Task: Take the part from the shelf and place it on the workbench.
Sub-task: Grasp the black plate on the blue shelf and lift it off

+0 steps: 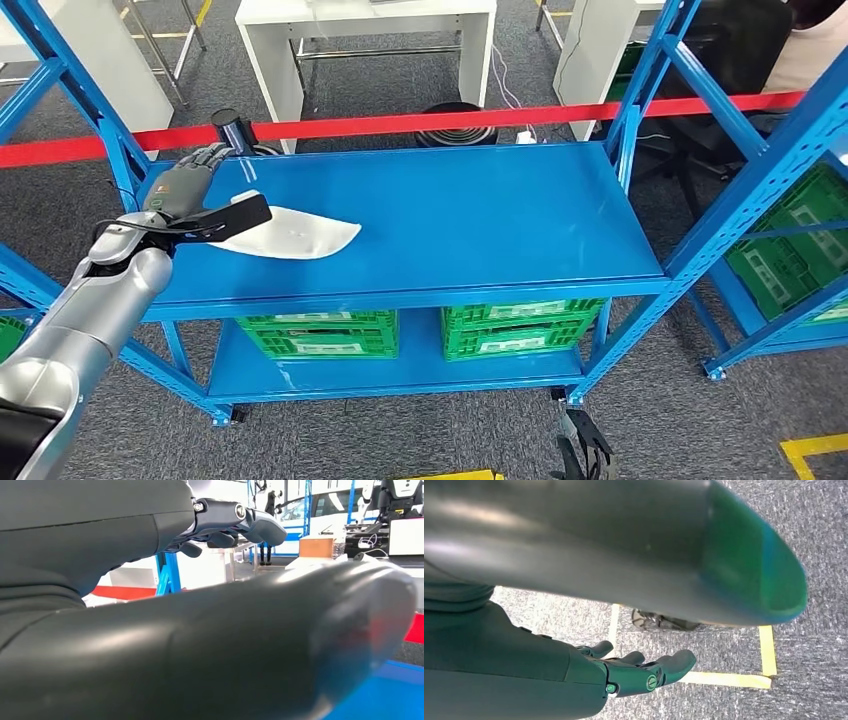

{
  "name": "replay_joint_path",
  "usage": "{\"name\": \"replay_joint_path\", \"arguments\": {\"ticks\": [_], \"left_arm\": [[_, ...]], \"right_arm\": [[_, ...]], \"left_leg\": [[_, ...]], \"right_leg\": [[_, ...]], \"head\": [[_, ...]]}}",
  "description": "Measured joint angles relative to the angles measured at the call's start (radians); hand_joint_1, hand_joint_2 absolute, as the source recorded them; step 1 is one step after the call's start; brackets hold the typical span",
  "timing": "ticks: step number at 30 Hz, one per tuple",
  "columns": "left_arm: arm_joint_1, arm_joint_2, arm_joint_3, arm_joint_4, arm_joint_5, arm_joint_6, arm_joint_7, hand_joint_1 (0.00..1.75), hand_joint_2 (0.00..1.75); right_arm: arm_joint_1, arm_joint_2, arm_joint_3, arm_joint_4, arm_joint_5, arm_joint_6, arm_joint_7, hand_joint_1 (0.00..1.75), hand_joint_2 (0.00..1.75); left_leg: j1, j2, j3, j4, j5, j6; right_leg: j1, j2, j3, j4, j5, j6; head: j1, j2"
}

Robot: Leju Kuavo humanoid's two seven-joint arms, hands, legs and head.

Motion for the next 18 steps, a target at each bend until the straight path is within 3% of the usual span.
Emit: {"name": "replay_joint_path", "arguments": {"ticks": [2,6,8,10,12,13,14,16,18], "left_arm": [[0.0,0.002,-0.003,0.0,0.006,0.001,0.0,0.0,0.0],[0.001,0.006,-0.01,-0.001,0.019,0.002,0.0,0.0,0.0],[0.001,0.009,-0.016,-0.001,0.022,0.002,0.0,0.0,0.0],[0.004,0.01,-0.02,0.0,0.023,0.002,0.0,0.0,0.0],[0.01,0.01,-0.024,0.001,0.024,0.002,0.001,0.0,0.0],[0.012,0.01,-0.027,0.001,0.025,0.002,0.001,0.0,0.0],[0.013,0.01,-0.029,0.001,0.025,0.002,0.001,0.0,0.0],[0.009,0.01,-0.032,0.001,0.027,0.002,0.001,0.0,0.0],[0.005,0.01,-0.034,0.0,0.028,0.002,0.001,0.0,0.0]], "right_arm": [[-0.001,0.0,-0.001,0.0,0.001,0.0,0.0,0.0,0.0],[0.0,0.0,-0.004,0.0,0.002,0.0,-0.001,0.0,0.0],[-0.001,0.0,-0.005,0.0,0.002,0.0,-0.001,0.0,0.0],[-0.001,0.0,-0.006,0.0,0.004,0.0,-0.001,0.0,0.0],[0.0,0.0,-0.006,0.0,0.005,0.0,-0.001,0.0,0.0],[0.0,0.0,-0.006,0.0,0.004,0.0,-0.001,0.0,0.0],[0.0,0.0,-0.006,0.0,0.004,0.0,-0.001,0.0,0.0],[0.0,0.0,-0.006,0.0,0.004,0.0,-0.001,0.0,0.0],[-0.001,0.001,-0.006,0.0,0.005,0.0,-0.001,0.0,0.0]], "left_leg": [[-0.003,-0.001,-0.008,0.012,-0.001,-0.011],[-0.003,-0.004,-0.017,0.009,0.004,-0.036],[0.0,-0.004,-0.039,0.057,-0.037,-0.046],[0.002,-0.004,-0.086,0.178,-0.109,-0.054],[0.002,-0.004,-0.116,0.274,-0.148,-0.057],[0.002,-0.004,-0.106,0.271,-0.141,-0.056],[0.002,-0.004,-0.076,0.229,-0.119,-0.053],[-0.001,-0.004,0.01,0.088,-0.07,-0.043],[-0.007,-0.005,0.056,0.004,-0.052,-0.032]], "right_leg": [[0.0,0.001,0.052,-0.101,0.029,-0.007],[0.003,0.003,0.052,-0.123,0.044,-0.036],[0.0,0.001,0.048,-0.13,0.055,-0.05],[0.001,0.0,0.041,-0.131,0.062,-0.055],[0.001,0.0,0.033,-0.131,0.068,-0.055],[0.001,0.001,0.029,-0.131,0.071,-0.054],[0.002,0.001,0.026,-0.131,0.074,-0.053],[0.002,0.001,0.023,-0.13,0.08,-0.047],[0.003,0.001,0.018,-0.131,0.086,-0.036]], "head": [[-0.001,0.0],[-0.004,0.0],[-0.009,0.0],[-0.013,0.0],[-0.014,0.0],[-0.014,0.0],[-0.014,0.0],[-0.014,0.0],[-0.014,0.0]]}}
